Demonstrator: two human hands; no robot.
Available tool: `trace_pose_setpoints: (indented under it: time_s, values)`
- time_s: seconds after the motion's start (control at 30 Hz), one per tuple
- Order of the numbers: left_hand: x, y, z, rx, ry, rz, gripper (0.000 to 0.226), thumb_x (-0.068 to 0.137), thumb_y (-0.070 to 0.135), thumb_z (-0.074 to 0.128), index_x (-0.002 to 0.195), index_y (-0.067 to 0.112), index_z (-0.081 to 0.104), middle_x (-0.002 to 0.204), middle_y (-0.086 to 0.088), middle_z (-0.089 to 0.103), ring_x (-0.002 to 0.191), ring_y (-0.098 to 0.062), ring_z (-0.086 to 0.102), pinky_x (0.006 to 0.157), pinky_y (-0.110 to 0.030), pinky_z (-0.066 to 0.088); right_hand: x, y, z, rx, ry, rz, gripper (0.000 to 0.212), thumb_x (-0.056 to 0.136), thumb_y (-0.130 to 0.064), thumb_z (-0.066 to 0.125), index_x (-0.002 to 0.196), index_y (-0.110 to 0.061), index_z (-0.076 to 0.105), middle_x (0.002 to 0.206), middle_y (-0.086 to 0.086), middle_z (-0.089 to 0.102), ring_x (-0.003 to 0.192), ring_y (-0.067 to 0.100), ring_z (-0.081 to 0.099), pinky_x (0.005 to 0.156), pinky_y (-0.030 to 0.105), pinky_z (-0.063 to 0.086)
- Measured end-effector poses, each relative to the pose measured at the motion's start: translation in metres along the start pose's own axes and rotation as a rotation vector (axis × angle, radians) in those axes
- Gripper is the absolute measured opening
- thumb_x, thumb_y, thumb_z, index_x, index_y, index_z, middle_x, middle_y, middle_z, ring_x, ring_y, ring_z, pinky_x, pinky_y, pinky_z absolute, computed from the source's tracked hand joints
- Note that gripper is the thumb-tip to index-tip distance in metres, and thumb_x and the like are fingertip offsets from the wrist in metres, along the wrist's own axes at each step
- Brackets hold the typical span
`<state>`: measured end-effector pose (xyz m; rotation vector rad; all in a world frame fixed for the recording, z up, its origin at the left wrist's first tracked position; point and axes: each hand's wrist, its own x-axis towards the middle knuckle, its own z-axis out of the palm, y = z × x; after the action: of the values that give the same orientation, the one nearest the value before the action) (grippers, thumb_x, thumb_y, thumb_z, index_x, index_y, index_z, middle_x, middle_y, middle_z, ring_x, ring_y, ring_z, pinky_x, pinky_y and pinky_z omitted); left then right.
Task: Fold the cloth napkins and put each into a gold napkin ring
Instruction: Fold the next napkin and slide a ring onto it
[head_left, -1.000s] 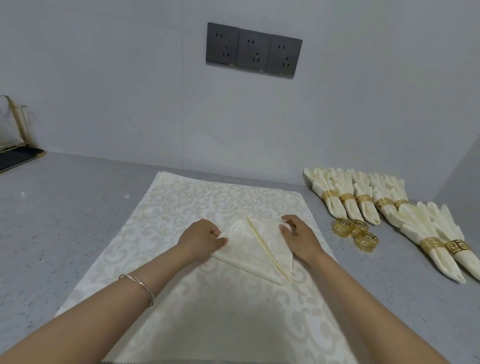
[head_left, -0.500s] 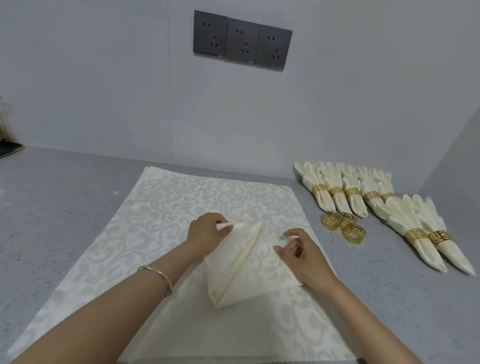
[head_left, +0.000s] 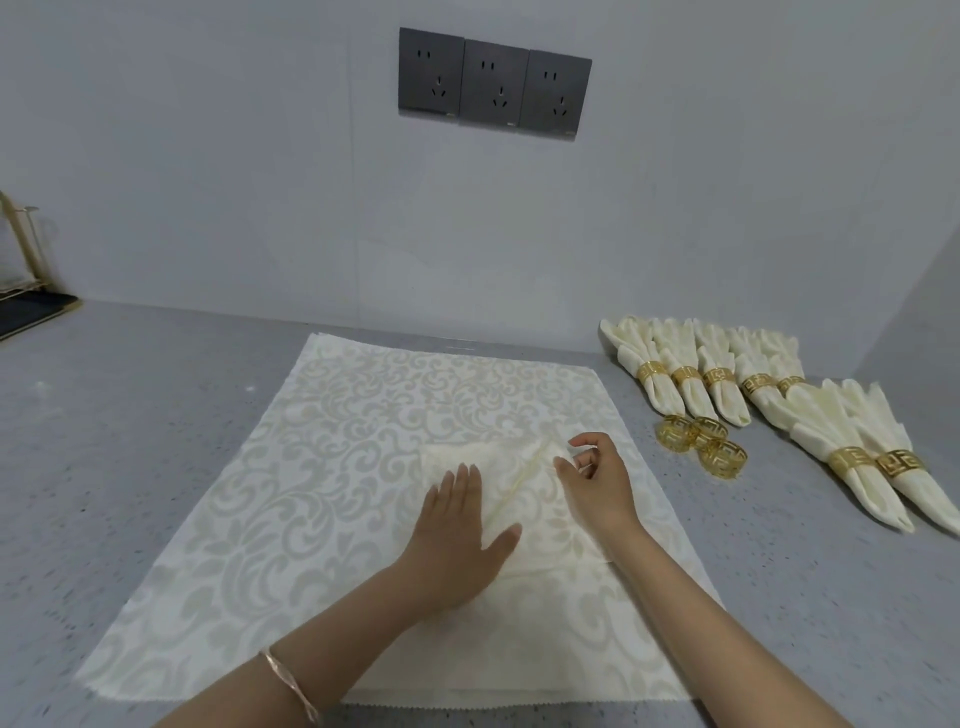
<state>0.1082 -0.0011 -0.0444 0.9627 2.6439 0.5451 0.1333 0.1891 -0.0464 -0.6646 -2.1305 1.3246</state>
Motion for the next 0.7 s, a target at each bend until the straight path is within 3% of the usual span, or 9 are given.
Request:
trace_pose_setpoints:
  time_s: [0.13, 0.2, 0.27, 0.33, 0.4, 0.47, 0.57, 0.7]
  values:
    - [0.0, -0.002, 0.0, 0.095, -0.023, 0.053, 0.066, 0.104, 0.037, 0.02, 0.149, 0.006, -0.017, 0.158, -0.007, -0.021, 0.145, -0.018, -0.021, 0.117, -0.031, -0.014, -0.005, -0.002, 0.0, -0.124, -0.013, -0.107, 0.02, 0.088, -0.017, 0.062, 0.104, -0.023, 0.052, 0.087, -0.006, 0.05, 0.071, 0.007, 0.047, 0.072, 0.026, 0.043]
    - [-0.003, -0.004, 0.001, 0.13, -0.001, 0.072, 0.063, 0.104, 0.034, 0.018, 0.149, 0.006, -0.017, 0.158, -0.007, -0.022, 0.145, -0.018, -0.021, 0.118, -0.031, -0.014, -0.009, -0.004, -0.004, -0.33, -0.046, -0.325, 0.025, 0.092, -0.021, 0.058, 0.116, -0.025, 0.055, 0.113, -0.01, 0.054, 0.099, 0.006, 0.051, 0.092, 0.026, 0.037]
    - [-0.005, -0.003, 0.003, 0.185, 0.041, 0.08, 0.062, 0.104, 0.033, 0.016, 0.149, 0.006, -0.017, 0.157, -0.008, -0.022, 0.145, -0.018, -0.021, 0.117, -0.031, -0.014, -0.014, -0.009, -0.006, -0.526, -0.199, -0.541, 0.031, 0.098, -0.024, 0.048, 0.128, -0.026, 0.056, 0.138, -0.011, 0.047, 0.129, 0.006, 0.039, 0.108, 0.026, 0.022]
    - [-0.006, -0.003, 0.006, 0.219, 0.054, 0.073, 0.06, 0.105, 0.032, 0.014, 0.148, 0.005, -0.017, 0.157, -0.009, -0.022, 0.145, -0.019, -0.021, 0.117, -0.03, -0.015, -0.022, -0.012, -0.005, -0.632, -0.44, -0.642, 0.037, 0.102, -0.028, 0.036, 0.137, -0.03, 0.048, 0.149, -0.015, 0.035, 0.141, 0.002, 0.021, 0.115, 0.023, 0.007]
    - [-0.006, -0.003, 0.006, 0.228, 0.051, 0.072, 0.059, 0.105, 0.03, 0.013, 0.148, 0.004, -0.017, 0.157, -0.009, -0.022, 0.145, -0.019, -0.021, 0.117, -0.03, -0.015, -0.028, -0.009, -0.003, -0.677, -0.641, -0.641, 0.043, 0.104, -0.031, 0.027, 0.146, -0.032, 0.033, 0.153, -0.02, 0.02, 0.143, -0.003, 0.007, 0.115, 0.021, -0.005]
    - [-0.006, -0.003, 0.005, 0.211, 0.053, 0.093, 0.058, 0.105, 0.028, 0.014, 0.149, 0.005, -0.017, 0.157, -0.008, -0.022, 0.145, -0.017, -0.021, 0.116, -0.03, -0.016, -0.027, -0.007, -0.002, -0.734, -0.737, -0.567, 0.046, 0.104, -0.035, 0.021, 0.15, -0.032, 0.018, 0.156, -0.02, 0.008, 0.143, -0.005, -0.003, 0.114, 0.02, -0.011]
    - [-0.009, -0.006, 0.004, 0.185, 0.061, 0.145, 0.056, 0.105, 0.026, 0.015, 0.15, 0.01, -0.014, 0.159, -0.004, -0.018, 0.145, -0.014, -0.019, 0.113, -0.025, -0.017, -0.011, -0.003, -0.001, -0.867, -0.722, -0.475, 0.052, 0.103, -0.042, 0.014, 0.152, -0.029, 0.002, 0.158, -0.016, -0.003, 0.142, -0.004, -0.01, 0.114, 0.022, -0.013]
    - [-0.014, -0.011, 0.007, 0.196, 0.114, 0.167, 0.055, 0.105, 0.033, 0.015, 0.152, 0.017, -0.009, 0.159, 0.003, -0.014, 0.145, -0.01, -0.017, 0.114, -0.023, -0.017, 0.014, 0.001, -0.002, -0.896, -0.689, -0.373, 0.054, 0.102, -0.043, 0.012, 0.152, -0.026, 0.0, 0.159, -0.011, -0.005, 0.143, 0.0, -0.01, 0.117, 0.027, -0.011]
